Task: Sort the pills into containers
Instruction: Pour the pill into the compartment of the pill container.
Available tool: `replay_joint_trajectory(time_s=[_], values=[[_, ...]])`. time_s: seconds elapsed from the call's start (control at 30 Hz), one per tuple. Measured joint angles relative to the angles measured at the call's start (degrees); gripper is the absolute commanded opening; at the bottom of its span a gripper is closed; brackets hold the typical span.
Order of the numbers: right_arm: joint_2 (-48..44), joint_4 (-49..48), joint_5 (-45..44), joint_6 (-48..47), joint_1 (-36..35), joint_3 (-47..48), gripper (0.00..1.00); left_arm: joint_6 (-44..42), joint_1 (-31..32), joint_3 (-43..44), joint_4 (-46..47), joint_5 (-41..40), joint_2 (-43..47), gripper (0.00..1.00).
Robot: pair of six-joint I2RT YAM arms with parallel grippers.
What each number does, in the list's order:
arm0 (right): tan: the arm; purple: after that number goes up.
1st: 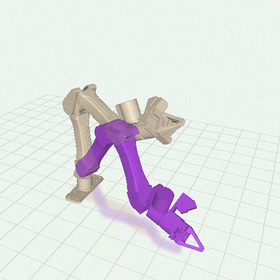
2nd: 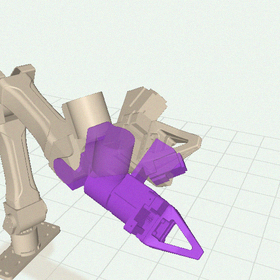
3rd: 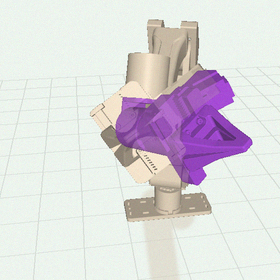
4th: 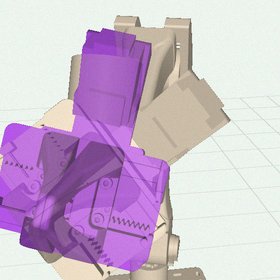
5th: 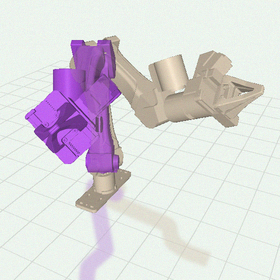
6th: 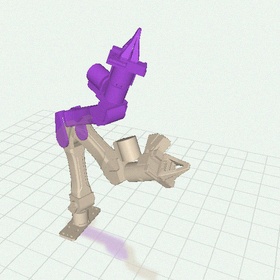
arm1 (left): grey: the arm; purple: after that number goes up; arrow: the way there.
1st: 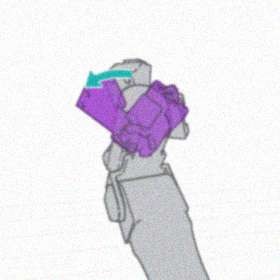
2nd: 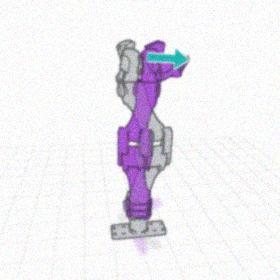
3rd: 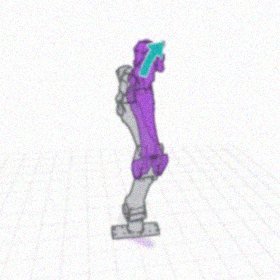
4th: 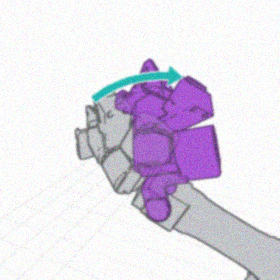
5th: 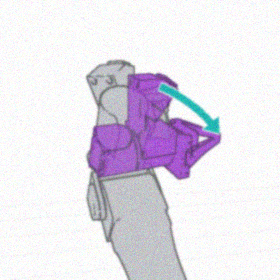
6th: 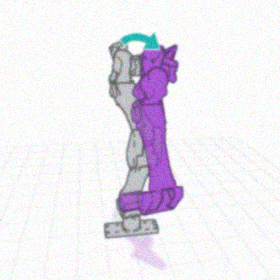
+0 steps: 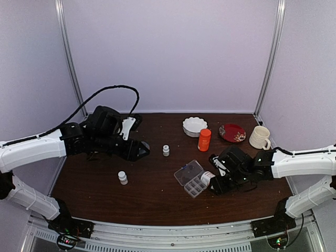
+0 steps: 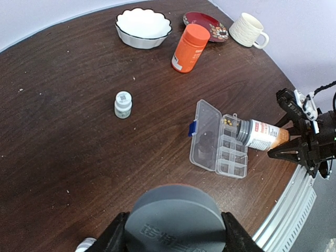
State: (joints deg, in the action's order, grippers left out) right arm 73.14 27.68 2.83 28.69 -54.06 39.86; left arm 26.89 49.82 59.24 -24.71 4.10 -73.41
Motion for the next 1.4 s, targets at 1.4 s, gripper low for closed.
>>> replay_joint_trajectory(time_s=[1.4], values=[[2.9, 5.2, -0.1, -0.2, 0.1, 4.7, 0.00, 0.0, 0.6, 0.1, -0.9, 0.2, -1.3, 0.00]])
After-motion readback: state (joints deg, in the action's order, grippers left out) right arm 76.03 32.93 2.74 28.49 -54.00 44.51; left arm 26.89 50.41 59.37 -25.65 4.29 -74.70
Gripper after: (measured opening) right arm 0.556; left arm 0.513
